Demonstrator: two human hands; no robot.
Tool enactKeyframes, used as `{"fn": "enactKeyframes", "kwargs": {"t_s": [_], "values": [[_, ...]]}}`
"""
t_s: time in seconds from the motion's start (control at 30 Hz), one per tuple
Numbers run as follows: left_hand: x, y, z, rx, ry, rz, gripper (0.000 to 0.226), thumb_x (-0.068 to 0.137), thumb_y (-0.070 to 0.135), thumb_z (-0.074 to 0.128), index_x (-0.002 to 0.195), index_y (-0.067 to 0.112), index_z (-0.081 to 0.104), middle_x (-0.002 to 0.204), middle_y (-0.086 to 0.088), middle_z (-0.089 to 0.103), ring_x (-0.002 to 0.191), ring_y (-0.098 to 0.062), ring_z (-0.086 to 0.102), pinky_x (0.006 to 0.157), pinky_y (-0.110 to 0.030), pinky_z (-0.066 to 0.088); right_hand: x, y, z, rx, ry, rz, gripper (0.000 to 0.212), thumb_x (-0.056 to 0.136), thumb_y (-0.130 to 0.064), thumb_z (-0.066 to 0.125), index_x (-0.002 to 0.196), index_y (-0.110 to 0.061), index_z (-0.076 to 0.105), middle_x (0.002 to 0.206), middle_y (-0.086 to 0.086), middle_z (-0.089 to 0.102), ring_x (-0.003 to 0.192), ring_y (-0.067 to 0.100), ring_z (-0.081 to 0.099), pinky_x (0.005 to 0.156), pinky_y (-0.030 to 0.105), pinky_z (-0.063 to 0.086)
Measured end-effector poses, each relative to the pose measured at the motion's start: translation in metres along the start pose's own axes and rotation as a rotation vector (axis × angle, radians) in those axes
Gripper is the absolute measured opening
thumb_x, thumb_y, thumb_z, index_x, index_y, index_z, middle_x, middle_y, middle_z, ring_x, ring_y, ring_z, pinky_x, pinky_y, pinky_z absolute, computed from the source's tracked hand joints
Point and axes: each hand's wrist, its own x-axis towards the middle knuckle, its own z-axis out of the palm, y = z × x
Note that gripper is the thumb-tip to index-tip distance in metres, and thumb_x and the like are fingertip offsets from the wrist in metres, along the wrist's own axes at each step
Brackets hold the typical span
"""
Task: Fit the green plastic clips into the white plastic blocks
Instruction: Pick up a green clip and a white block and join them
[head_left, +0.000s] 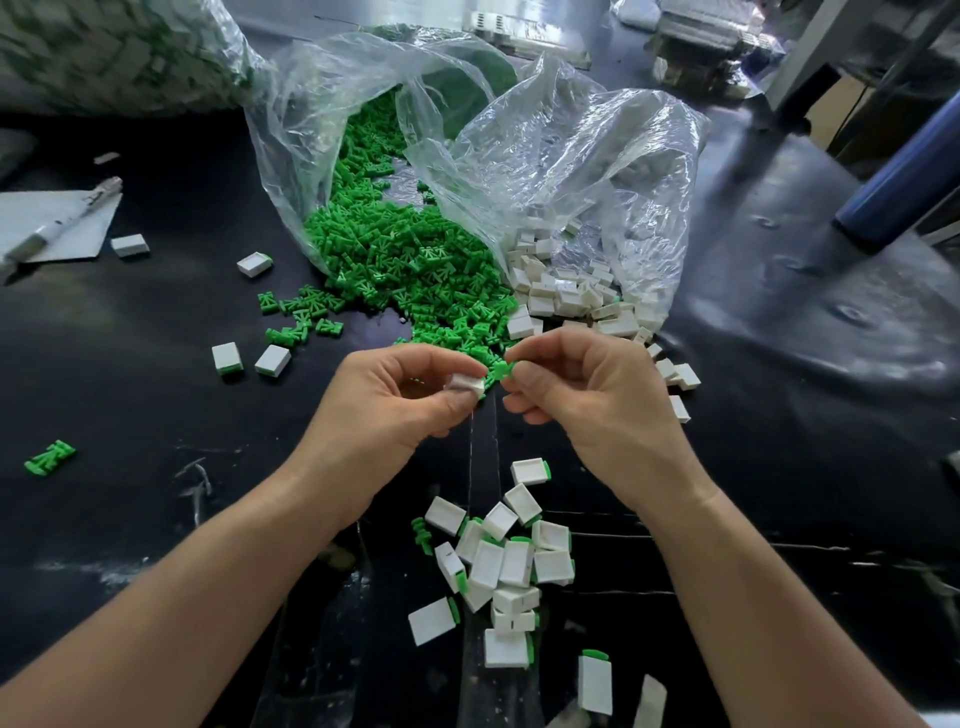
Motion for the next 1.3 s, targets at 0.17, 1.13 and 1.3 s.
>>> {"fn": "enactKeyframes", "kwargs": {"t_s": [0.17,1.13,1.3], "values": [[0.0009,-0.0011,-0.0022,0.063,0.042,0.001,0.019,0.074,-0.002,0.07,0.074,0.016,0.064,0.07,-0.004,0.065,0.065,-0.015,0.061,0.061,-0.026,0.053,-0.0003,0.0008,0.0019,0.001,-0.011,0.003,0.024,0.083,-0.004,0.064,0.076,-0.027,0.062,0.065,-0.005,0.067,0.06,0.006,0.066,0.056,0.015,0.05],[-0.0009,0.0009,0.0012,0.009,-0.023,-0.005,0.012,0.073,-0.001,0.07,0.075,0.011,0.07,0.06,0.002,0.067,0.053,-0.001,0.057,0.053,-0.012,0.047,-0.002,0.0016,0.0039,-0.165,-0.048,-0.039,0.027,0.082,-0.005,0.065,0.075,-0.031,0.063,0.069,0.002,0.067,0.065,0.016,0.064,0.066,0.031,0.054],[-0.0015,-0.0011,0.0005,-0.009,-0.049,-0.041,0.007,0.069,0.004,0.07,0.076,0.006,0.069,0.06,-0.003,0.067,0.052,-0.007,0.061,0.05,-0.016,0.05,-0.0015,0.0022,0.0009,-0.175,-0.088,-0.035,0.028,0.082,-0.003,0.064,0.073,-0.03,0.062,0.065,0.002,0.064,0.062,0.014,0.06,0.066,0.036,0.053]]}}
